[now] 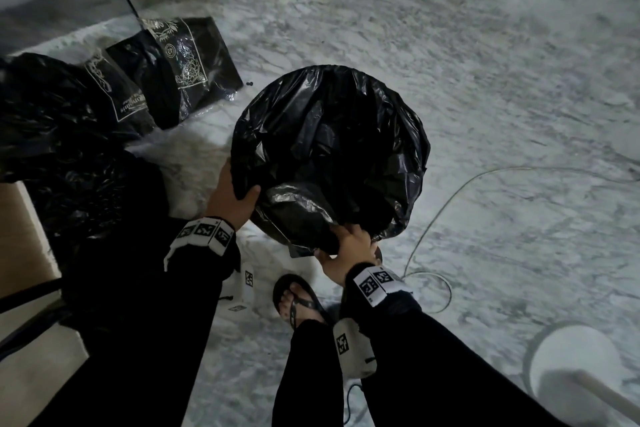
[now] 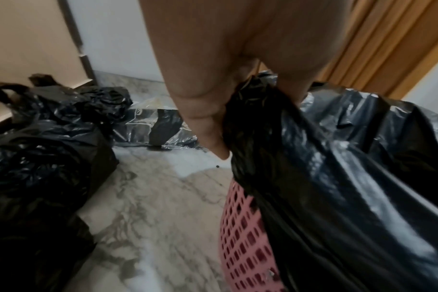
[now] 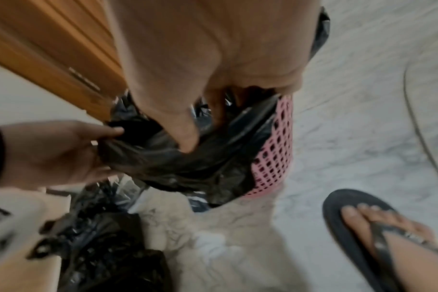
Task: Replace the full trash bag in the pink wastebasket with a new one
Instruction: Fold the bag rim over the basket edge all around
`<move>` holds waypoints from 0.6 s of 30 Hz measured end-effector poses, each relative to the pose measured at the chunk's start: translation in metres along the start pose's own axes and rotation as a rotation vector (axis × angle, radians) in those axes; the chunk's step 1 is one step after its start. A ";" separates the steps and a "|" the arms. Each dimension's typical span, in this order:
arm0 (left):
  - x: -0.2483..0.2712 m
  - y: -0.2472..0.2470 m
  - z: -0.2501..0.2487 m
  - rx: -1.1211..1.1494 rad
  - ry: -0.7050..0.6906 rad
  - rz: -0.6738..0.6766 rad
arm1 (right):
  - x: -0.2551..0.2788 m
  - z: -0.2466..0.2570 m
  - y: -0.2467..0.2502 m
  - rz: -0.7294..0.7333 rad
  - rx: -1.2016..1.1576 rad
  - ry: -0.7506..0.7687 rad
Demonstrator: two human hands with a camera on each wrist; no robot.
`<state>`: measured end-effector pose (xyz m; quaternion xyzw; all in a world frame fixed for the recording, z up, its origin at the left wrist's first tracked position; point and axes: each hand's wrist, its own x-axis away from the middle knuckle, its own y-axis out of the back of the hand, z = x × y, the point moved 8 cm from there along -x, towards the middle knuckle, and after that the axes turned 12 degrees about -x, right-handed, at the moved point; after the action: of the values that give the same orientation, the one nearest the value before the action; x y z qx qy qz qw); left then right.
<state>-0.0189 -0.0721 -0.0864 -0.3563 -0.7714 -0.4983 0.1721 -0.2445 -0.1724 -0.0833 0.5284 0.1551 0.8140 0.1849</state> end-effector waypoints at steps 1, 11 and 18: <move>-0.005 -0.002 0.004 0.013 0.017 0.038 | -0.002 -0.003 0.000 -0.002 -0.023 0.026; 0.015 -0.012 0.034 -0.016 0.159 0.027 | 0.003 -0.007 0.055 -0.354 -0.135 0.277; 0.032 0.002 0.019 -0.162 -0.034 -0.188 | -0.022 0.011 0.069 -0.188 -0.165 0.145</move>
<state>-0.0376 -0.0424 -0.0743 -0.3033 -0.7615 -0.5669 0.0822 -0.2361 -0.2432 -0.0657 0.4341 0.1496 0.8391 0.2915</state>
